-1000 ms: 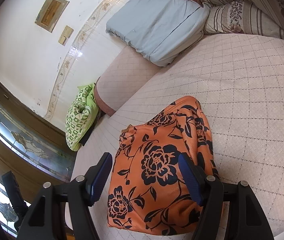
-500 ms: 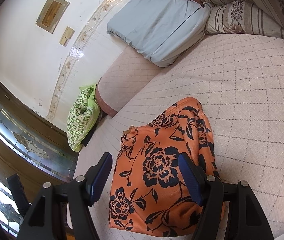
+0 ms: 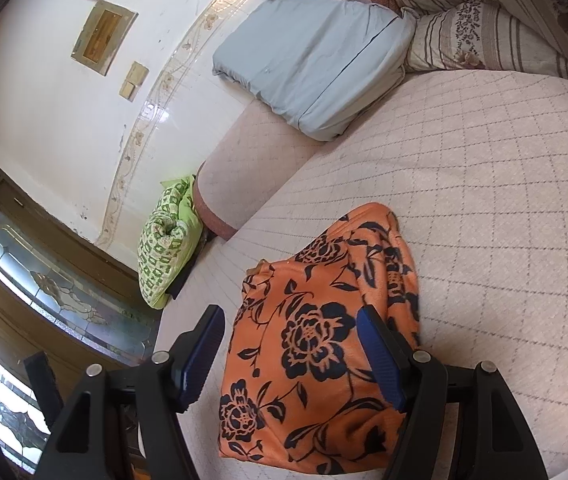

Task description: Fold small clothes

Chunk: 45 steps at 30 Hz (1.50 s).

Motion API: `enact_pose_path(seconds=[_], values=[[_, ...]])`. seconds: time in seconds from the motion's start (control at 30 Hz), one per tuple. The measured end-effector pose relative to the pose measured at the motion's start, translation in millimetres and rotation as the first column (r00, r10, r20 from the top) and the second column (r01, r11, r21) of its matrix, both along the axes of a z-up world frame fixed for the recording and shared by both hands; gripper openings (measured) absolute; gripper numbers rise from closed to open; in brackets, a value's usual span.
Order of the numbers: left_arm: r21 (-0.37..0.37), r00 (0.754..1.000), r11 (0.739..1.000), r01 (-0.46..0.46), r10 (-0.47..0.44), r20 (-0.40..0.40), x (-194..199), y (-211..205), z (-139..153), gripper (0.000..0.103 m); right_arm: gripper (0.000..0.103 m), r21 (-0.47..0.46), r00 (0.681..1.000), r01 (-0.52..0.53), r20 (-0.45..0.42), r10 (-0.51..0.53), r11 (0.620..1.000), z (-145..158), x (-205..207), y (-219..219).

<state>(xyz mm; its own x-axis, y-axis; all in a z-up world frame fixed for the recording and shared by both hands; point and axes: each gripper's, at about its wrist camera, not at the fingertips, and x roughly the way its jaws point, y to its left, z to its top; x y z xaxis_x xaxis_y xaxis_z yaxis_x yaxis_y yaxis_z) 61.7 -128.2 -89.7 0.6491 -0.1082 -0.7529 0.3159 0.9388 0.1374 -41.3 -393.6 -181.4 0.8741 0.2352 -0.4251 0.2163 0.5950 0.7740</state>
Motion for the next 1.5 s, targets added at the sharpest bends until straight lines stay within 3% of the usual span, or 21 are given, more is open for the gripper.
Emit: enact_pose_path(seconds=[0.2, 0.37, 0.47, 0.67, 1.5], values=[[-0.037, 0.994, 0.998, 0.046, -0.05, -0.096, 15, -6, -19, 0.103, 0.072, 0.004, 0.999, 0.017, -0.036, -0.017, 1.0, -10, -5, -19], [-0.084, 0.977, 0.992, 0.093, -0.107, -0.186, 29, -16, -39, 0.103, 0.075, 0.069, 0.996, -0.016, -0.086, 0.022, 0.997, -27, 0, -34], [-0.074, 0.978, 0.993, 0.093, -0.105, -0.181, 32, -21, -41, 0.103, 0.076, 0.097, 0.991, -0.043, -0.121, 0.055, 0.994, -36, 8, -36], [-0.046, 0.985, 0.994, 0.1, -0.105, -0.138, 32, -28, -35, 0.103, 0.076, 0.063, 0.983, -0.084, -0.159, 0.093, 0.994, -40, 20, -25], [-0.061, 0.989, 0.993, 0.101, -0.107, -0.105, 42, -37, -25, 0.103, 0.076, 0.041, 0.983, -0.076, -0.166, 0.082, 0.996, -42, 29, -26]])
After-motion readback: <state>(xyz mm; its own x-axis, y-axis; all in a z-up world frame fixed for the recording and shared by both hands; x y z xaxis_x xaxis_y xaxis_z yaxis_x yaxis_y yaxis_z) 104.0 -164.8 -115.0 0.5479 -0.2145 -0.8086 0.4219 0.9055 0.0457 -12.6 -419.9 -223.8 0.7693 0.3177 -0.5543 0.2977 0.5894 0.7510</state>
